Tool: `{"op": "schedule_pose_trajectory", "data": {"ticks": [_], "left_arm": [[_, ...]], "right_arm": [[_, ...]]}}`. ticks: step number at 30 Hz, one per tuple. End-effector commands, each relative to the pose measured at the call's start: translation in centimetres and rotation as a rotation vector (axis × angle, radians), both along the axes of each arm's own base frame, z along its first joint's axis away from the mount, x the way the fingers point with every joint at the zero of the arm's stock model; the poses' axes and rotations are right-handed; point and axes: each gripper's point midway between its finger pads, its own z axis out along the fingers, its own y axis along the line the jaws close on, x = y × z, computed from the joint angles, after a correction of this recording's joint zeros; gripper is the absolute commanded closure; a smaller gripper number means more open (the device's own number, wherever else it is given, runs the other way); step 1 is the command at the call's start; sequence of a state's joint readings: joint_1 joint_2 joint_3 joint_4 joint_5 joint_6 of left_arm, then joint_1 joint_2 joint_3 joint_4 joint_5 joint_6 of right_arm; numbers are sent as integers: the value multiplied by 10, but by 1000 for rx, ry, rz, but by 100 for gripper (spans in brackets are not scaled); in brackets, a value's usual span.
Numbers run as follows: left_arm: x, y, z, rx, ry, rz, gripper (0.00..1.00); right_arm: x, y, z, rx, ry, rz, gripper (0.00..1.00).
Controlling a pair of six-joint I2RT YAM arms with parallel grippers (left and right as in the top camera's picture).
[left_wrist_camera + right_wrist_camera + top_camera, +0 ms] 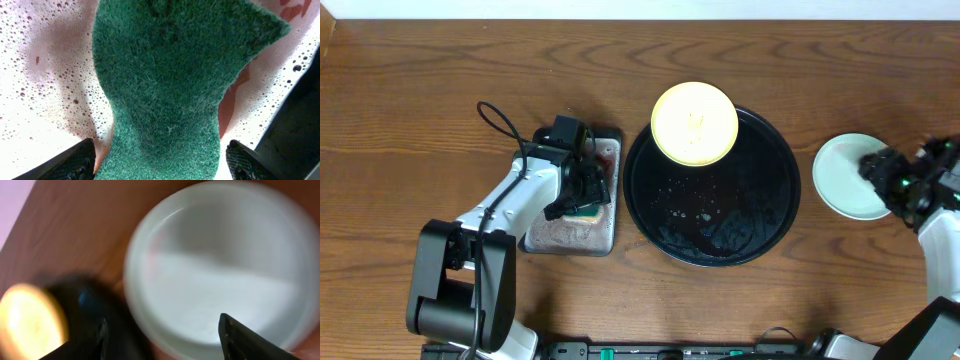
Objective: Clean dirty plates on tray and stack at the side
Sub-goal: 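Release the stacked plate and move the right gripper to the yellow plate, then grip the yellow plate rim and pull it to the tray center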
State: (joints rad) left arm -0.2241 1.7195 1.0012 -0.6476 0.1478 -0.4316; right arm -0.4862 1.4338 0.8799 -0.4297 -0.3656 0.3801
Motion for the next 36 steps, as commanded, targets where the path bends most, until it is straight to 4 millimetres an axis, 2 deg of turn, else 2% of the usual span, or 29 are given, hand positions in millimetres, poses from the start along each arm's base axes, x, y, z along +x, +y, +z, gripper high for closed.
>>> {"op": "schedule_pose_trajectory", "data": {"ticks": [1, 7, 10, 13, 16, 19, 21, 22, 25, 30, 36], "left_arm": [[5, 0, 8, -6, -26, 15, 16], [5, 0, 8, -6, -26, 15, 16], [5, 0, 8, -6, -26, 15, 16], [5, 0, 8, -6, -26, 15, 16], [5, 0, 8, -6, -26, 15, 16], [5, 0, 8, -5, -26, 15, 16], [5, 0, 8, -6, -26, 15, 16], [5, 0, 8, -5, -26, 15, 16], [5, 0, 8, -5, -26, 15, 16], [5, 0, 8, -5, -26, 15, 16], [5, 0, 8, -6, -26, 15, 16]], "right_arm": [[25, 54, 29, -43, -96, 321, 32], [47, 108, 50, -184, -45, 608, 29], [60, 134, 52, -207, -20, 755, 27], [73, 162, 41, -213, 6, 872, 24], [87, 188, 17, -213, 11, 934, 23], [100, 208, -10, -193, 18, 949, 29], [108, 215, -25, -175, 21, 931, 37], [113, 218, -33, -169, 23, 918, 46], [126, 223, -54, -133, 26, 864, 48], [134, 224, -72, -123, 46, 810, 48], [135, 228, -83, -111, 59, 805, 64]]}}
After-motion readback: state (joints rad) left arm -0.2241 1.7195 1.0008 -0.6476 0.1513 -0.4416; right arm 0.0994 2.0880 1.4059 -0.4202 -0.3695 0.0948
